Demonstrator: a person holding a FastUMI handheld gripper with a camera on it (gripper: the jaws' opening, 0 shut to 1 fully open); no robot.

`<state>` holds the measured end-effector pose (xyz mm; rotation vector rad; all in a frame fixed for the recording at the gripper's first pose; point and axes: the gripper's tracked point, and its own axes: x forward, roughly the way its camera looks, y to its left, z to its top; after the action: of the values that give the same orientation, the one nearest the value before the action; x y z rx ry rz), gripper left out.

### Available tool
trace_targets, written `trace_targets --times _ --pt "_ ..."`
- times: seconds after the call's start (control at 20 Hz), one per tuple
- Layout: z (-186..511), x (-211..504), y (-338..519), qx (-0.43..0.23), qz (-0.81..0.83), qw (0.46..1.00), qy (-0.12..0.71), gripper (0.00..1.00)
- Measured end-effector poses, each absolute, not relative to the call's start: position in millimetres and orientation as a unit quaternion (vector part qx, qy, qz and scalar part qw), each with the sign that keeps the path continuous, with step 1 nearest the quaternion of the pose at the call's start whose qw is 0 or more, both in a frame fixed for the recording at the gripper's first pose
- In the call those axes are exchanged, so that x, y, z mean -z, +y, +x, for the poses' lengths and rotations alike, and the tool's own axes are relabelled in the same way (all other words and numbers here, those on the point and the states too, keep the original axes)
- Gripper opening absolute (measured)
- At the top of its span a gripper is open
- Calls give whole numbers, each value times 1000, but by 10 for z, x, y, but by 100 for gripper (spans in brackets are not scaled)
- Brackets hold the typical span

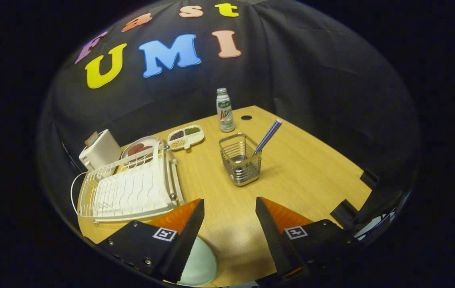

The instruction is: Take the plate from the dish rack, then take the spoon from the basket and place it into the plate.

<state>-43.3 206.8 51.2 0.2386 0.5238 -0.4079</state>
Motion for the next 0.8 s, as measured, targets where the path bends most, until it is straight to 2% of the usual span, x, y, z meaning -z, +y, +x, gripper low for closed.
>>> trace_targets --times 0.2,0.6,0.8 --pt "-177 -718 1676 246 103 936 230 82" --pt "297 -620 1208 296 133 919 223 82" --pt "494 -464 1094 300 146 914 231 83"
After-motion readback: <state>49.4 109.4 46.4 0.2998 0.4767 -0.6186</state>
